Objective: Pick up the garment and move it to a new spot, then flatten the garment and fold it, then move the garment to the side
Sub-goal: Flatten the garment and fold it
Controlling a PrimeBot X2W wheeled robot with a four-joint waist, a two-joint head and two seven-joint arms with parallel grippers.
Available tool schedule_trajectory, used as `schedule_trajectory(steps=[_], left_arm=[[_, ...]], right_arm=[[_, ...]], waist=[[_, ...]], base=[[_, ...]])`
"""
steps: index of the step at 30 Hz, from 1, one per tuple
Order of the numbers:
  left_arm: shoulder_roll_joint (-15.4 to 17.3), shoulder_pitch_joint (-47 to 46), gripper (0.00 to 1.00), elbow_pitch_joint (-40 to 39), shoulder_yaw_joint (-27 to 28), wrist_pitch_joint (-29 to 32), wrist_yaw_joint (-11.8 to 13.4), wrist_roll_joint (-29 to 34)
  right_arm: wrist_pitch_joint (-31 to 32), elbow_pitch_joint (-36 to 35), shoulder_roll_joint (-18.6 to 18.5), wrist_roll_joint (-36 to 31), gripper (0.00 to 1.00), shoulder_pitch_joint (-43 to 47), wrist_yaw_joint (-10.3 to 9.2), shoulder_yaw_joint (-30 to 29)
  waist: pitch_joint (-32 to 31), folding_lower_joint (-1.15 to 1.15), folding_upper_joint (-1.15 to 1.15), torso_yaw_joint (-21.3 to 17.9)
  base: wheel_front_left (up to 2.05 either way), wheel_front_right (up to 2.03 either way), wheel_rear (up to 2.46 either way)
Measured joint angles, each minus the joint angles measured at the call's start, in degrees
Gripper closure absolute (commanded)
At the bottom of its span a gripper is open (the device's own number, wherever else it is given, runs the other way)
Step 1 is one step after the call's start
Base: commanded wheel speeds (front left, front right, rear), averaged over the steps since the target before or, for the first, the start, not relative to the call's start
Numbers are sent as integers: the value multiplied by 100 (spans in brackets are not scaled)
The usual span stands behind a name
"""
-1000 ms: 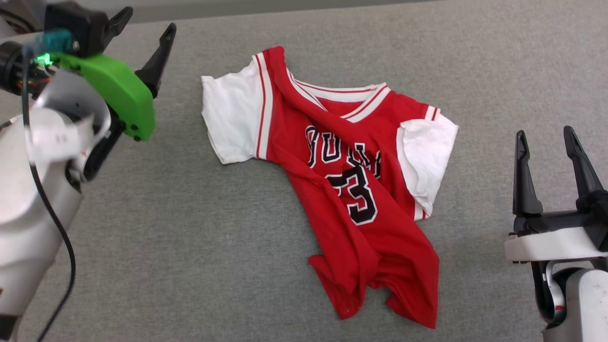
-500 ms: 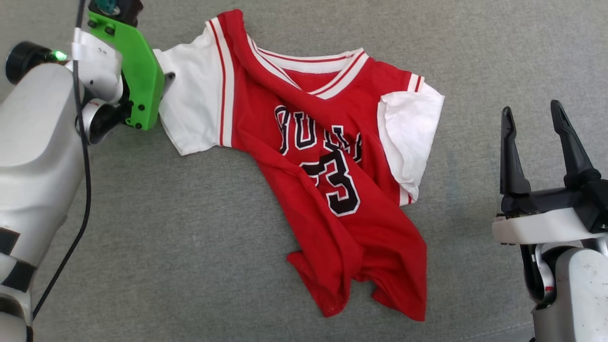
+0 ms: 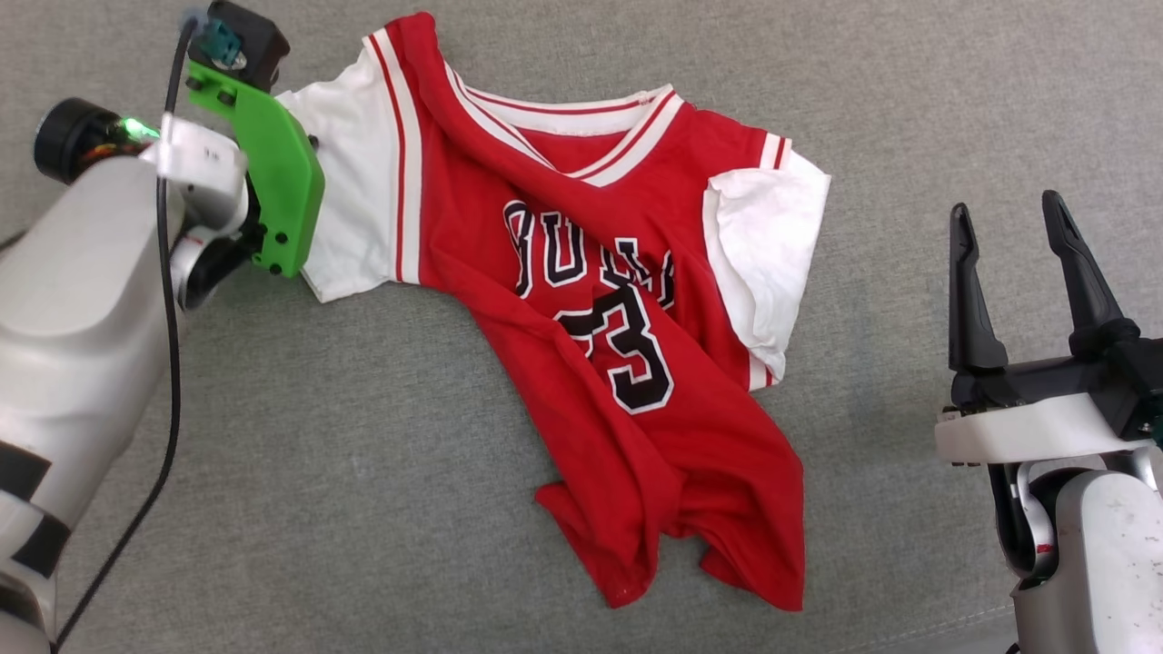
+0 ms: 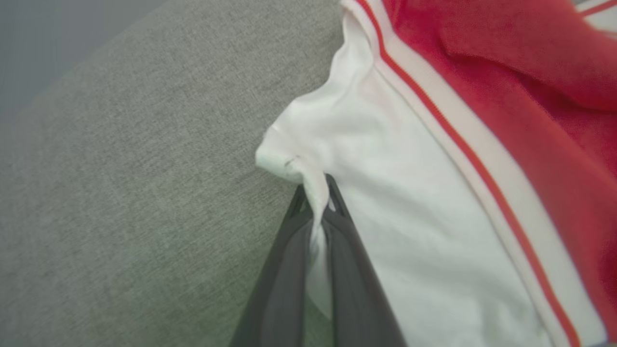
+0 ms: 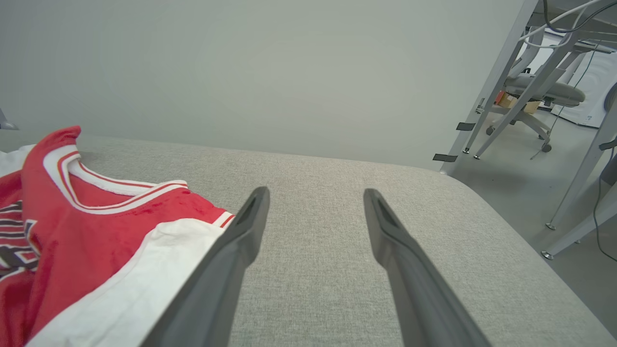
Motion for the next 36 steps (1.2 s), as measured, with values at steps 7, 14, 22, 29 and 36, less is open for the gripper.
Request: schedule_trajectory(steps=[7,14,22,29,36], left_arm=[[285,713,100,-378,175,-1234,16,-146],[931,1625,100,-671,253,-1238,348,-409],[1088,2184,95,-500,341,-1102,609,-751],[775,2385,0,-460,485,-2552,1080,-523],[335,2854,0,-989,887,-3841,1971,-31]], right_arm=[[0,62,-1,-3,0,171,0,-172],[0,71,1,-52,0,342,0,-235],[0,148,1,-105,0,346,0,-137],[0,138,-191,-112,0,393,0,-136],[33,13,-868,-78,0,114,0,180]], waist=[[-337,0,0,140],[-619,0,0,428],[-823,0,0,548],[-1049,0,0,583],[-1320,0,0,736]], base=[[0,0,0],[0,0,0],[0,0,0],[0,0,0],[0,0,0]])
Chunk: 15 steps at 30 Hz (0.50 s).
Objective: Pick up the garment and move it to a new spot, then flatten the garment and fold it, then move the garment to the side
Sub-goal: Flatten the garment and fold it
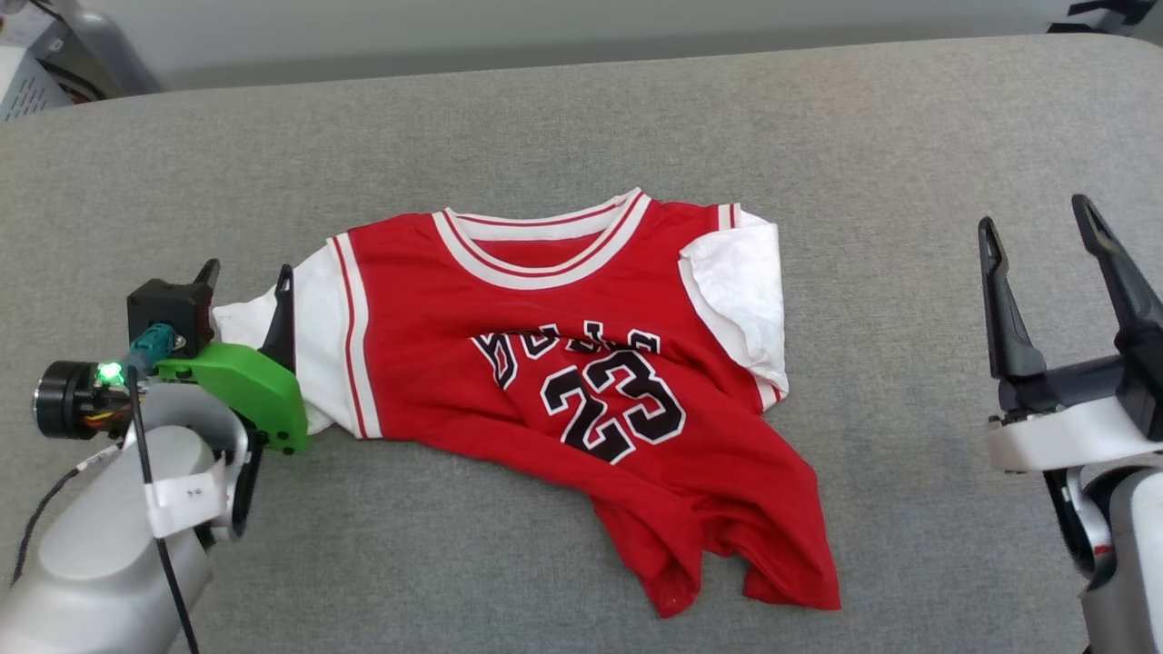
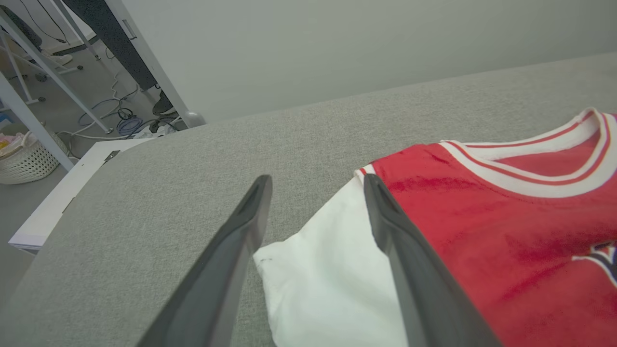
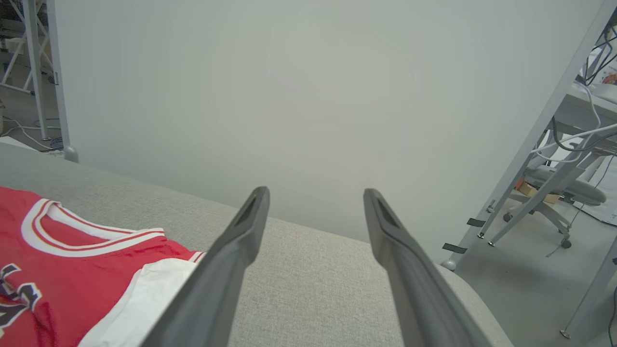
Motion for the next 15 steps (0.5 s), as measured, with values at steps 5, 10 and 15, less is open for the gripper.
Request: schedule_trajectory(steps=[5,10,15], left_arm=[[-301,674,0,-1340,1044,-15,637,877],[-771,1711,0,-2260,1861,-15,910,1779],[-1205,2269,0,-2776,2386,-15,926,2444]], right_arm=[[486,-158,-638,345,0,-423,0,559],[1381,-237,-1519,1023,0,-769,0,1569],[2479,-321,-2371,1816,0,-1192,0,2802]], waist=[[-103,0,0,183],[-146,0,0,359],[-103,0,0,501]], base=[[0,0,0],[0,0,0],[0,0,0]])
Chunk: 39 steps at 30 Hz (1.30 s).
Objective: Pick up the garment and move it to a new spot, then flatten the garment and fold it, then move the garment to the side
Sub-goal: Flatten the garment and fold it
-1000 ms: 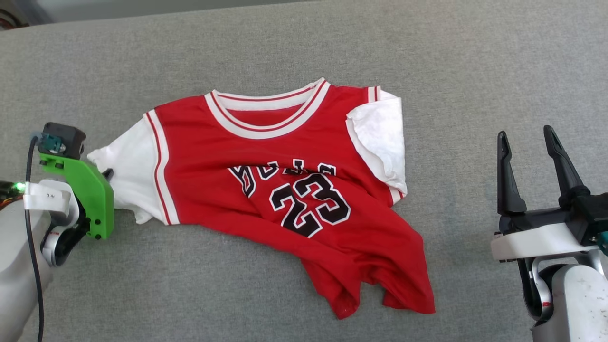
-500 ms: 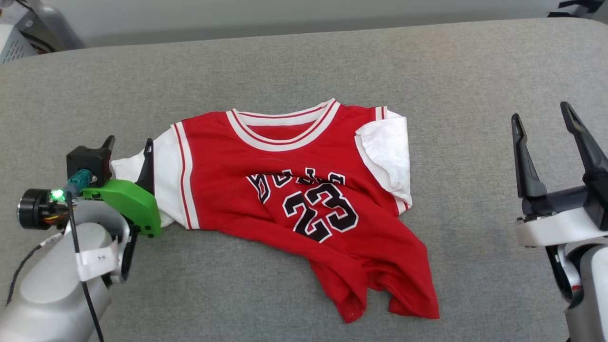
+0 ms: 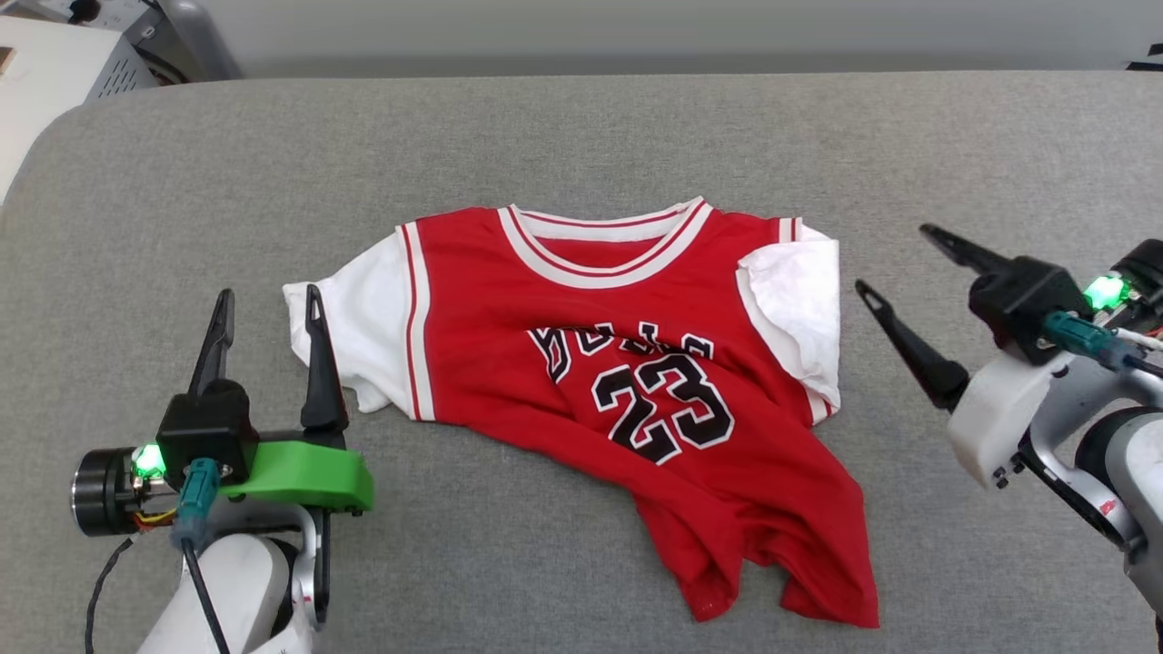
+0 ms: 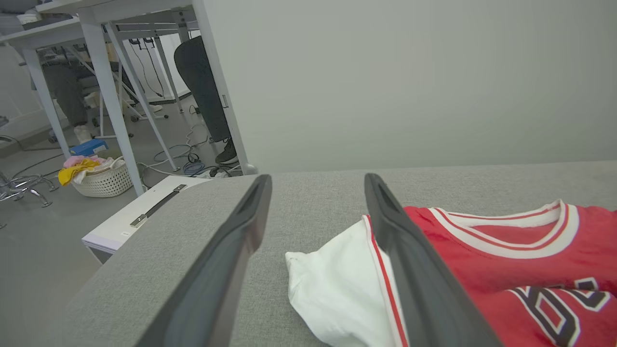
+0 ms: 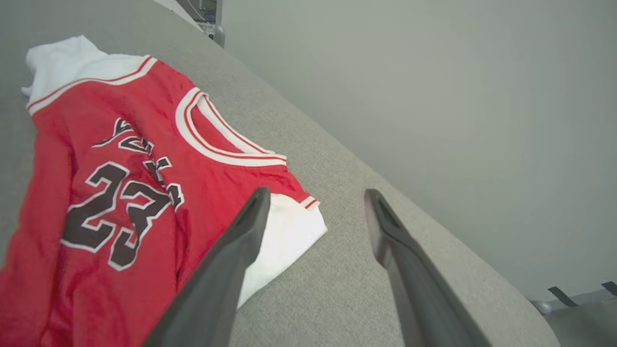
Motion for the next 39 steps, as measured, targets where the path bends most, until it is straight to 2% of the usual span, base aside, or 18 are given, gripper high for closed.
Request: schedule_trajectory(steps=[3,6,9,17,23,24,25,26,29,30,35,39], left_arm=[[-248,175,0,-126,236,0,-108,275],[-443,219,0,-158,392,0,-260,490],[-635,216,0,-174,521,0,-433,662],[-1046,125,0,-160,837,0,-799,1058],[-1302,74,0,-97,1006,0,-992,1301],[-1325,74,0,-87,1035,0,-1014,1325],[-1348,74,0,-76,1070,0,-1040,1360],[-1369,75,0,-64,1104,0,-1062,1385],[-1434,81,0,-32,1198,0,-1136,1445],[-1473,99,0,-4,1284,0,-1190,1513],[-1566,220,0,15,1377,0,-1289,1578],[-1625,327,0,26,1422,0,-1346,1615]], right_arm=[[727,-21,-452,550,0,-309,0,762],[1311,7,-744,1002,0,-611,0,1340],[1608,133,-931,1251,0,-948,0,1813],[1709,1050,-792,1528,0,-1615,0,2794],[1213,1806,-611,1600,0,-1975,0,3288],[1093,1863,-591,1601,52,-2012,0,3322],[926,1940,-552,1604,70,-2033,0,3333],[767,2001,-513,1610,100,-2033,0,3357],[305,2140,-381,1584,100,-2013,1,3301],[-178,2215,-235,1573,100,-1849,5,2971],[-833,2128,-75,1623,100,-1333,1,1984],[-1252,1957,253,1961,100,-723,1,1021]], waist=[[79,0,0,80],[173,0,0,163],[295,0,0,251],[696,0,0,476],[963,0,0,584],[980,0,0,592],[988,0,0,591],[982,0,0,587],[920,0,0,558],[806,0,0,490],[577,0,0,343],[405,0,0,223]], base=[[0,0,0],[0,0,0],[0,0,0],[0,0,0],[0,0,0],[0,0,0],[0,0,0],[0,0,0],[0,0,0],[0,0,0],[0,0,0],[0,0,0]])
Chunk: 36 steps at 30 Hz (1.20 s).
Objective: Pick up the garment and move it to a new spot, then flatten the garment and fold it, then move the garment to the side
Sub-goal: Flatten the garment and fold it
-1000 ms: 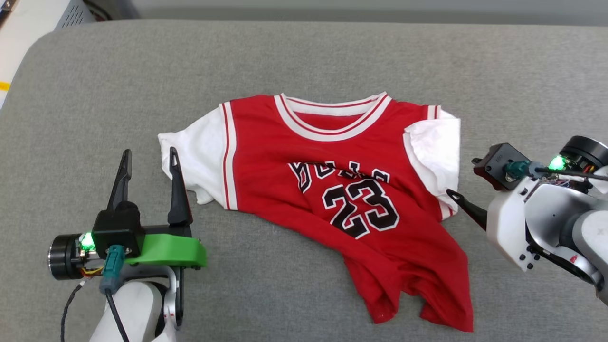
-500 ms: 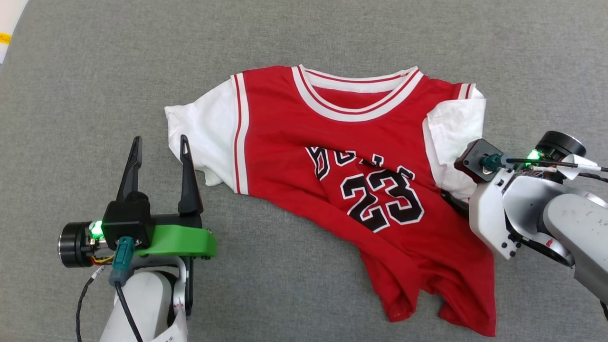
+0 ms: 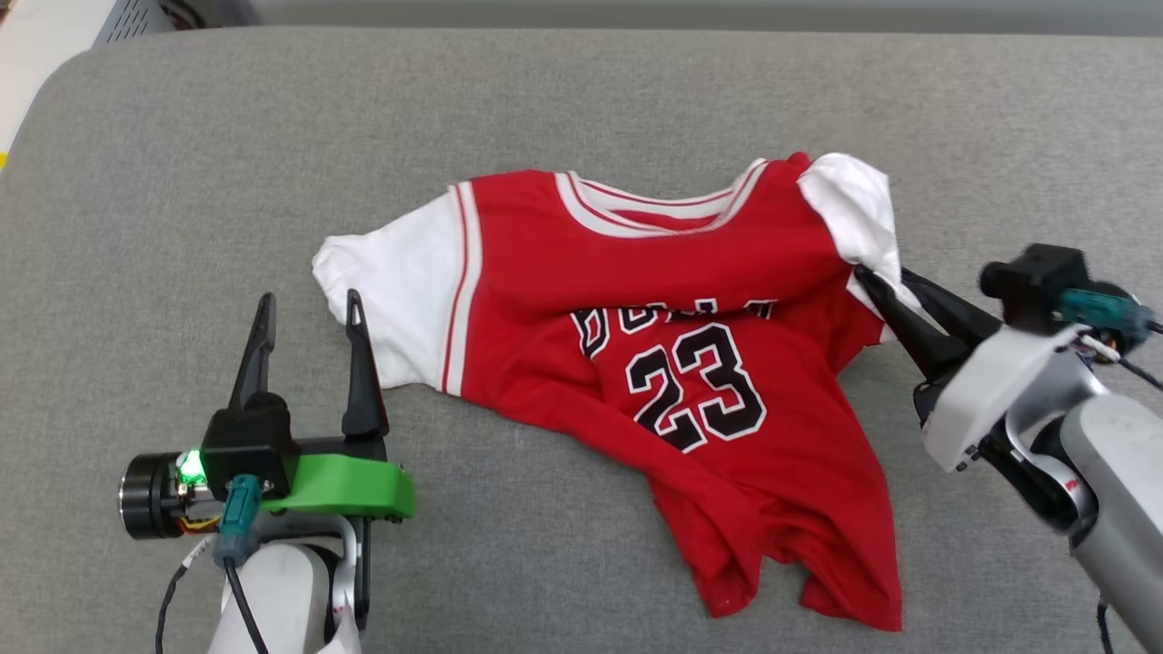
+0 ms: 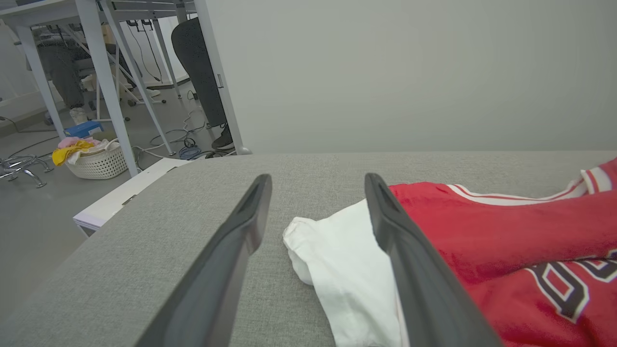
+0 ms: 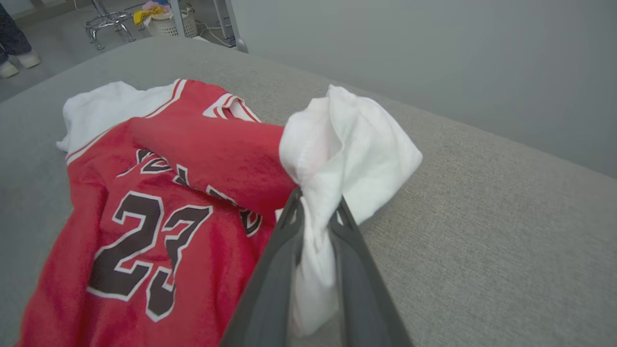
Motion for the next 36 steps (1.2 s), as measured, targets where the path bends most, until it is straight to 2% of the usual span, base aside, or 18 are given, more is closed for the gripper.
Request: schedule_trajectory(steps=[8,17,21,27,33,34,35,36], left_arm=[[-118,194,0,67,54,0,-125,51],[-199,350,0,133,108,0,-198,98],[-224,422,0,165,132,0,-218,99],[-270,481,0,190,154,0,-247,130],[-303,504,0,216,170,0,-274,141],[-305,509,0,220,174,0,-275,141],[-308,514,0,227,178,0,-279,141],[-310,517,0,232,182,0,-290,146]], right_arm=[[-557,25,630,1117,100,1202,-1,-1624],[-914,495,1126,2742,100,1987,-2,-3410],[-972,917,1291,3274,100,2237,-2,-4165],[-1047,1592,1341,3578,100,2374,-2,-4908],[-1159,2910,1352,3388,100,2321,-2,-5434],[-1167,3043,1356,3337,69,2280,-2,-5477],[-1174,3175,1356,3251,51,2211,-2,-5500],[-1196,3271,1346,3120,0,2150,-2,-5506]], waist=[[-254,0,0,-149],[-429,0,0,-186],[-491,0,0,-194],[-530,0,0,-206],[-570,0,0,-230],[-579,0,0,-234],[-592,0,0,-241],[-605,0,0,-249]], base=[[0,0,0],[0,0,0],[0,0,0],[0,0,0],[0,0,0],[0,0,0],[0,0,0],[0,0,0]])
